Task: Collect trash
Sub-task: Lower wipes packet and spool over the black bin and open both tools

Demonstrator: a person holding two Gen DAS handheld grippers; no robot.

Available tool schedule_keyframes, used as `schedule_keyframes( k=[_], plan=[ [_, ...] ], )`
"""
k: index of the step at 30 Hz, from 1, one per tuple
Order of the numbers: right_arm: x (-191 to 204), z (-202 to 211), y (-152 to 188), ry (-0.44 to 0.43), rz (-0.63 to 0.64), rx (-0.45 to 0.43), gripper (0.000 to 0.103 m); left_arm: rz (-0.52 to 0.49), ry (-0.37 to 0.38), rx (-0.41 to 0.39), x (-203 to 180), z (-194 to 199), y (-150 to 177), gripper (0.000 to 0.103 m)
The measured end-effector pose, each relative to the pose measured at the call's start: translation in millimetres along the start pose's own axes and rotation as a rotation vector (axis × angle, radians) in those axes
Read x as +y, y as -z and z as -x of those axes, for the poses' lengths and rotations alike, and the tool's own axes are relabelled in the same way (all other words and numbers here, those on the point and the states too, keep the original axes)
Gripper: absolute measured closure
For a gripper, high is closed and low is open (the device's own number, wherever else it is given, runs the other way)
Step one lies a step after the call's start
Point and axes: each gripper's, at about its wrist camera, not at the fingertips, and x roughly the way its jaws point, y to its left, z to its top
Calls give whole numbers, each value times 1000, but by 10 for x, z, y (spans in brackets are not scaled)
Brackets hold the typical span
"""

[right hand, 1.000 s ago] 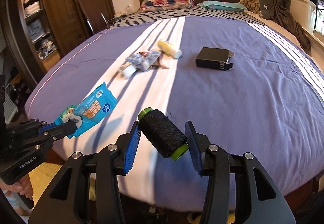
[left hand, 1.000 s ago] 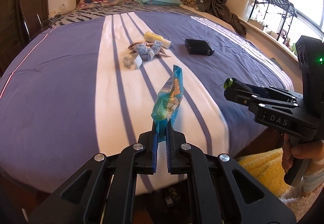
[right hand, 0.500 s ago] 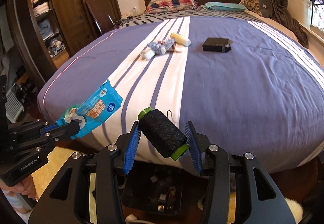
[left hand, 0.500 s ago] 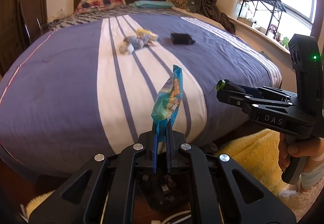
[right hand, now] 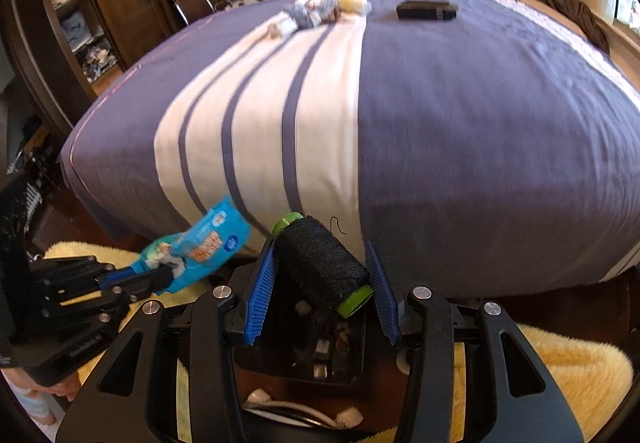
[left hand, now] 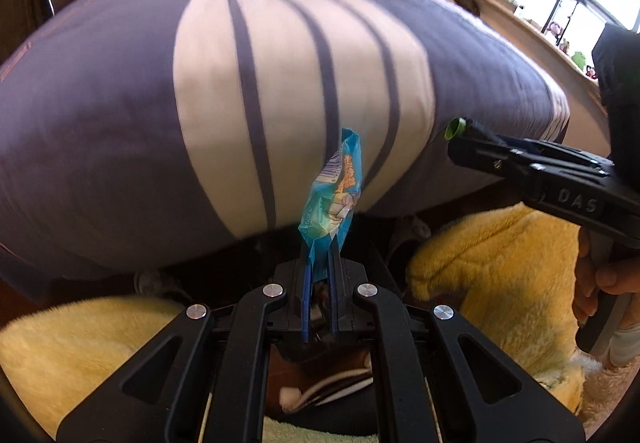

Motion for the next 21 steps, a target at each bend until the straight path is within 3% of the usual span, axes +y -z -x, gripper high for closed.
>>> schedule_keyframes(
  k=[10,21],
  plan=[
    [-21,-374,232,7,-23,103,57,36,19,132,130,-526,190,97],
    [-7,-962,383,-14,-45,282,57,52,76,285,138,-1036,327,97]
  ],
)
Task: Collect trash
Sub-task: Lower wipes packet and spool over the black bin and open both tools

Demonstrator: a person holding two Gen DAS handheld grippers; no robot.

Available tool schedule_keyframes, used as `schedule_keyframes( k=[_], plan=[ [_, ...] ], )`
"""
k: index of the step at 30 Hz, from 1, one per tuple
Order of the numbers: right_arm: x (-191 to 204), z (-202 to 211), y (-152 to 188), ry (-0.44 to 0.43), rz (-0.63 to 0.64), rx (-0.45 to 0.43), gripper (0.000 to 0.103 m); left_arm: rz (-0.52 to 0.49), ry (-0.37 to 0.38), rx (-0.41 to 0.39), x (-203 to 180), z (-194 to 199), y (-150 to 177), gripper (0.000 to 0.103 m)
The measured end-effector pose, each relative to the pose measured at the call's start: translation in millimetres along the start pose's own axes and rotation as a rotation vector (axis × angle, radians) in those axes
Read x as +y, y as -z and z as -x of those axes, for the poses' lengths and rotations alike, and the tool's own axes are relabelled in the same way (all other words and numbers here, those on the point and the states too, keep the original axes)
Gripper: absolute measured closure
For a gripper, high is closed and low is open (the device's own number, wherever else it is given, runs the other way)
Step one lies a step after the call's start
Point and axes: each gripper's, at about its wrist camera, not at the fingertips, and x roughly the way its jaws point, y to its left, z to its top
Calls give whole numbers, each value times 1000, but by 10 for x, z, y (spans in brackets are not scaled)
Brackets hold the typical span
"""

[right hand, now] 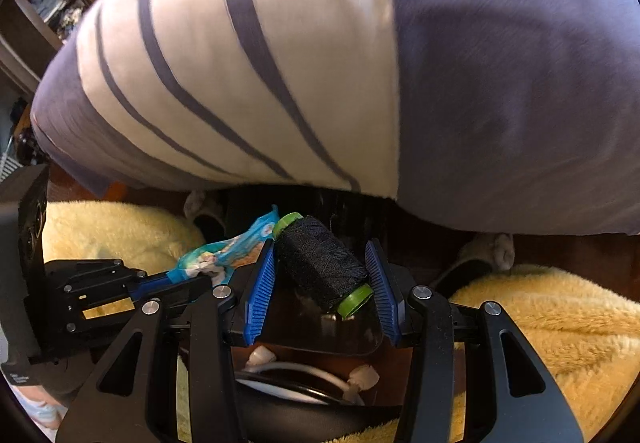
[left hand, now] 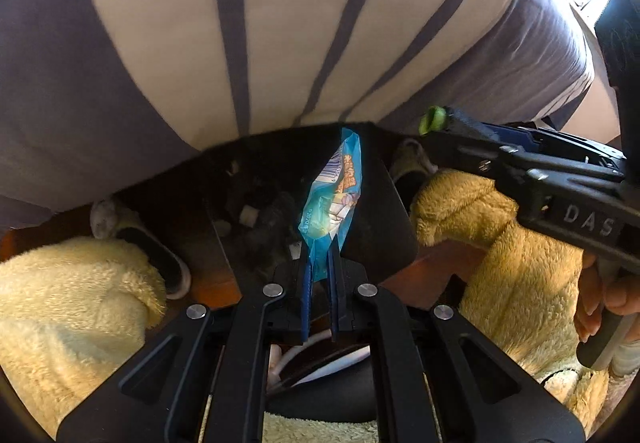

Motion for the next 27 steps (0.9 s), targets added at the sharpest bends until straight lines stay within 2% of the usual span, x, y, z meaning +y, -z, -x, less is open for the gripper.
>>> schedule_keyframes(
  k=[9,12,14,17,19,20,22,25,27],
  plan=[
    [-14,-205,-61,-4,3,60,55,29,5,50,40,-120,-29,93],
    [-15,-224,-100,-4,-11,64,51,48,-8,59,85,-132,-30,79],
    [-35,-209,-120,4,-18,61,44,56,-14,59,103,-122,-37,78],
    [-74,-168,-137,11,-30,49,40,67,-34,50,130,-75,-54,69],
    [-93,-136,-136,20,-31,38,30,70,-54,34,143,-18,-66,55],
    [-100,-105,-142,34,-28,29,26,71,-62,26,153,3,-71,51],
    [-107,-47,-151,73,-15,9,13,74,-85,3,161,86,-82,37],
    [-91,10,-171,114,-3,-20,5,75,-112,-33,171,215,-102,22],
    [-90,78,-186,128,3,-40,5,73,-128,-59,170,311,-113,17]
  ],
)
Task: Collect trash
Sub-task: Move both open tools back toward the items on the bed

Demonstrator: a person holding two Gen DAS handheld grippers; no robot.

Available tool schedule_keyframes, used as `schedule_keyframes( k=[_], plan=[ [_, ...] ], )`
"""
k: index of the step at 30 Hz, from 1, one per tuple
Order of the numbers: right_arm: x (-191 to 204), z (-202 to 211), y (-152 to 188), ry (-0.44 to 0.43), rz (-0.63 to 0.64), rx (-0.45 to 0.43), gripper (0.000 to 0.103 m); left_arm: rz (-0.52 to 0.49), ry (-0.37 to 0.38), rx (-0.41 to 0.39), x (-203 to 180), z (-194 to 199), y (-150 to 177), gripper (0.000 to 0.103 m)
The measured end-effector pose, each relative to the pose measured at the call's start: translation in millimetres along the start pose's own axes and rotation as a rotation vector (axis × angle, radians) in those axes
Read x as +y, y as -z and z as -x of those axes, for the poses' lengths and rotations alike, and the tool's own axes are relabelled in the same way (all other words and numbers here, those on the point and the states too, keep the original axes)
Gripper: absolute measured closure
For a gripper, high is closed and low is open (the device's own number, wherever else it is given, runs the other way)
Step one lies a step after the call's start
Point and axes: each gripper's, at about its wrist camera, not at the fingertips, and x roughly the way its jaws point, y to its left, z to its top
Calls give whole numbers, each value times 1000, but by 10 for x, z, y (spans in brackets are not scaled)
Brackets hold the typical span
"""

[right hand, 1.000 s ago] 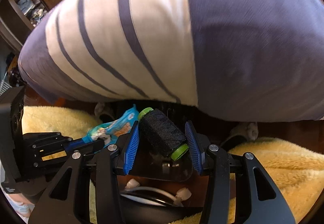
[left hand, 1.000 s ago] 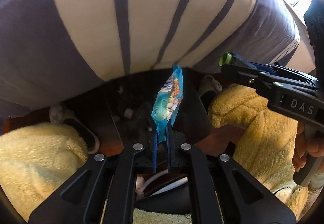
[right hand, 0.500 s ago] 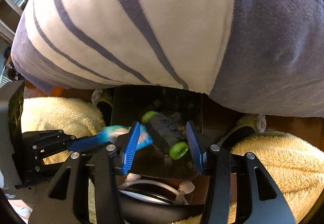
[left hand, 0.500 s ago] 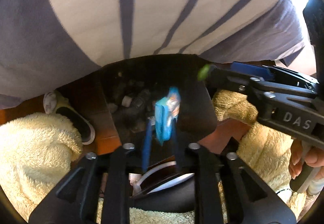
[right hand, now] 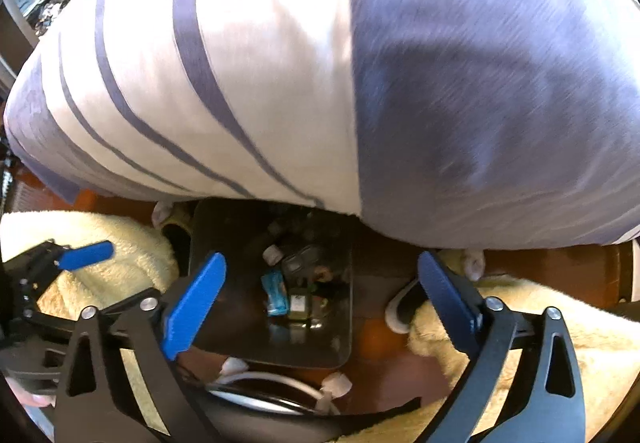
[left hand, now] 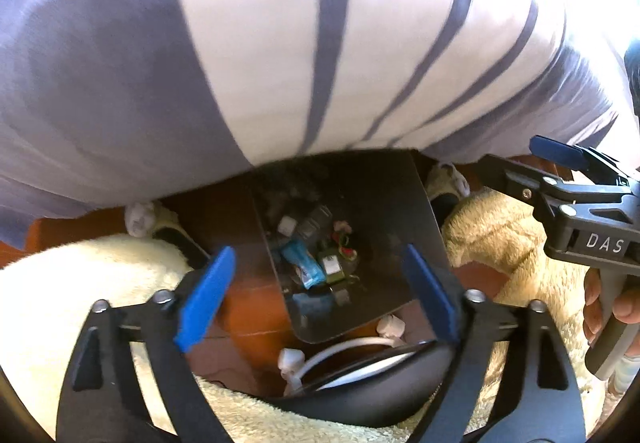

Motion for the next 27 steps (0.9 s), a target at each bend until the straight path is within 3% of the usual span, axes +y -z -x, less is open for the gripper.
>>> schedule_keyframes(
  k=[4,13,27],
  plan=[
    [-27,181,-45,0,-7,-42,5,-1,-14,-67,25,246,-53,10],
    [-85,796,-229,-7,-3,-187,4,9,-22,-219,45,849,-213,9],
    [-195,1296,-911,52,17,-349,3,20,-82,-394,189,1455,-834,8]
  ],
)
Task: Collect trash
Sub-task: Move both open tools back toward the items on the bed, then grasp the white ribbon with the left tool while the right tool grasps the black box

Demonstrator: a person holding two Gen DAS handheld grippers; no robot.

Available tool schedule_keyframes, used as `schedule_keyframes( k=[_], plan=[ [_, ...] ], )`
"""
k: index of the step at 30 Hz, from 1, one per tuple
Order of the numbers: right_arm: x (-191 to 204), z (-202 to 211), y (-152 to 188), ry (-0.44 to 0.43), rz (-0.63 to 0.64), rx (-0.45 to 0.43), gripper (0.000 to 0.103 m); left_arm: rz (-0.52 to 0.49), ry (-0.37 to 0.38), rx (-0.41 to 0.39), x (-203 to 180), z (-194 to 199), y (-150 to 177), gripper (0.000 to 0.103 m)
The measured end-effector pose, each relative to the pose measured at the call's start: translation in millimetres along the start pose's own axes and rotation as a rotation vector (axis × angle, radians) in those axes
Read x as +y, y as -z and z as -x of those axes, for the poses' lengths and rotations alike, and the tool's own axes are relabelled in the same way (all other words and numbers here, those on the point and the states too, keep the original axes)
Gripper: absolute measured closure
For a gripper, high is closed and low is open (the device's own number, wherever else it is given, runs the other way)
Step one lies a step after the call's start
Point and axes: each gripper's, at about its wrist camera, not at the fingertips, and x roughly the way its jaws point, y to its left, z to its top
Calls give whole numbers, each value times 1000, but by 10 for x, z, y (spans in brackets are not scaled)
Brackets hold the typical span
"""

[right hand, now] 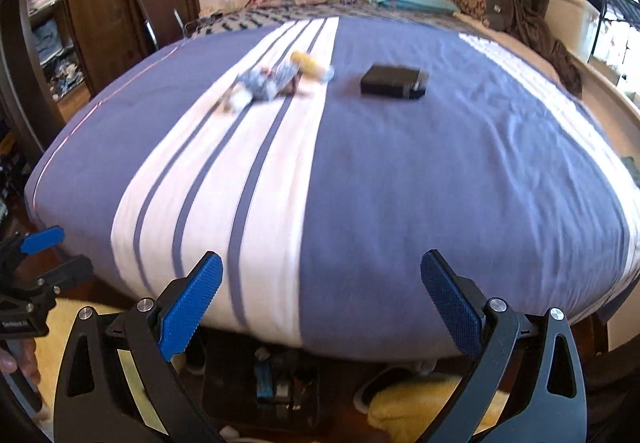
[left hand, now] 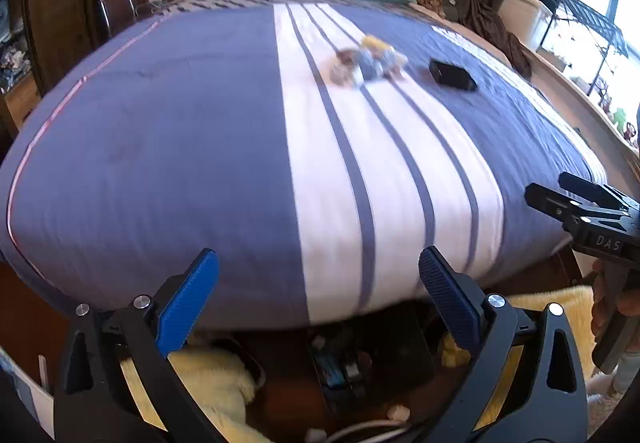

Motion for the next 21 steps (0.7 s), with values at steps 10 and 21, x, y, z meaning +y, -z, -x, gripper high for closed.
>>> schedule_keyframes(
  k=[10,21],
  plan=[
    [-301,-292,-541,65,-42,-22,3,-40,-8,-21,-29,-358,-690,8],
    [-598,-959,-1075,120,-124,-3,3,-98,22,44,-254,-1108,-1185,9]
  ],
)
